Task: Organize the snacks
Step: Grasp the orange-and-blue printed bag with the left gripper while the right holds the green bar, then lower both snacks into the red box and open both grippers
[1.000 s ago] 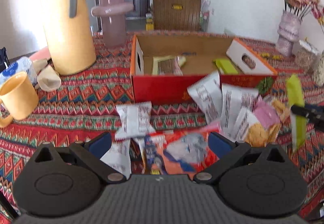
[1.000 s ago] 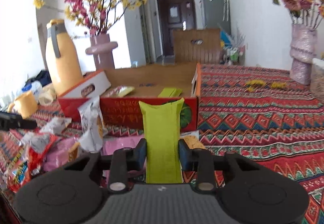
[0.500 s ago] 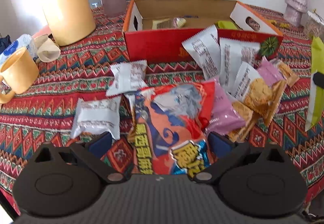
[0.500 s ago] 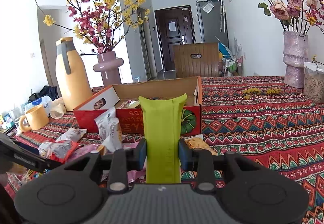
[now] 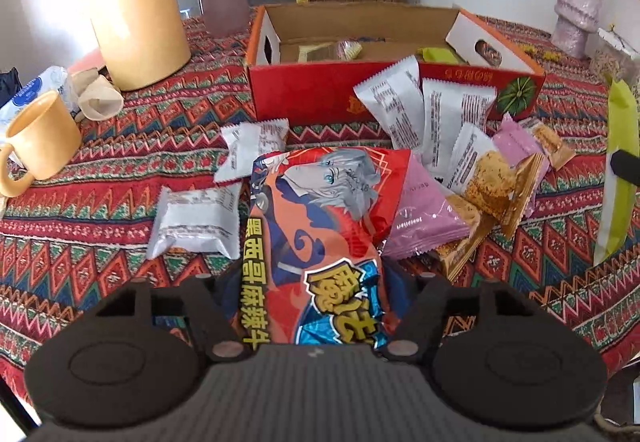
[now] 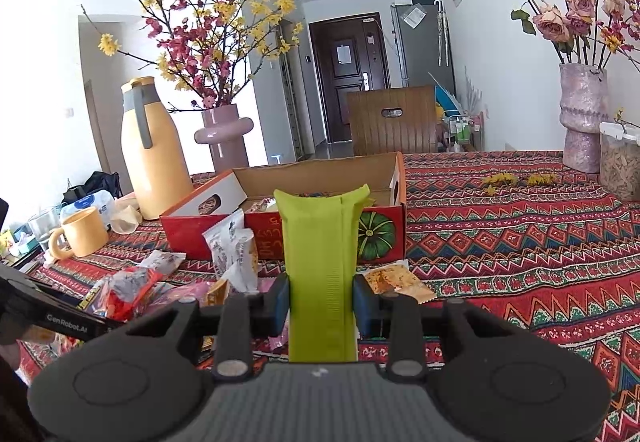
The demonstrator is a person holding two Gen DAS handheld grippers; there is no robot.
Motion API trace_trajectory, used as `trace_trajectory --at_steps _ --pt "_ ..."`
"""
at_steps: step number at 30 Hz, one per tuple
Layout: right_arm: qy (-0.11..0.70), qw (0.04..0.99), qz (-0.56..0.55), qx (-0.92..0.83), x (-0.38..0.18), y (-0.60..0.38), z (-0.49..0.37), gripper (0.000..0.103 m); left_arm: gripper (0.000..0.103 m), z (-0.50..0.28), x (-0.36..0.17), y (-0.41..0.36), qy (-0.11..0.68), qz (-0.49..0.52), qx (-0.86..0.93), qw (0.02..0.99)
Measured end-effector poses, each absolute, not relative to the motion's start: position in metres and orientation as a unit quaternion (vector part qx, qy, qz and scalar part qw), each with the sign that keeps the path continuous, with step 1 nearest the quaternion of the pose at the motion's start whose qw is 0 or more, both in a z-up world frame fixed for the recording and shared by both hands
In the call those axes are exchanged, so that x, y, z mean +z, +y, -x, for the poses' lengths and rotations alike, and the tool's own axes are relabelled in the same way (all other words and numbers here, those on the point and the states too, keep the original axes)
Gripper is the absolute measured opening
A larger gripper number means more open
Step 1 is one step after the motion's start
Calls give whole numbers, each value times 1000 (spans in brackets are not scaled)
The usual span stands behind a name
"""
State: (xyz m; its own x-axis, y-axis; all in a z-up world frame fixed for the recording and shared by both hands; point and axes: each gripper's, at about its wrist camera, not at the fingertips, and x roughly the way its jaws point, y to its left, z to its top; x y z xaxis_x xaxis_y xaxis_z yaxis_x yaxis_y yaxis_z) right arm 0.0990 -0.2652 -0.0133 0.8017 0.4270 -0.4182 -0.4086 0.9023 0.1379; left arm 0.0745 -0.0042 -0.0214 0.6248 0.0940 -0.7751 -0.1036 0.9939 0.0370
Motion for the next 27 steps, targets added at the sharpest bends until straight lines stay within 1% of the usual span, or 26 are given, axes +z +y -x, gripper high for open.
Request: trace_trajectory --at_steps 14,27 --pt "193 956 -6 222 13 -252 -101 32 69 -78 34 1 345 4 53 937" --pt "162 963 20 216 51 -220 -149 32 69 -131 73 -3 292 5 51 955"
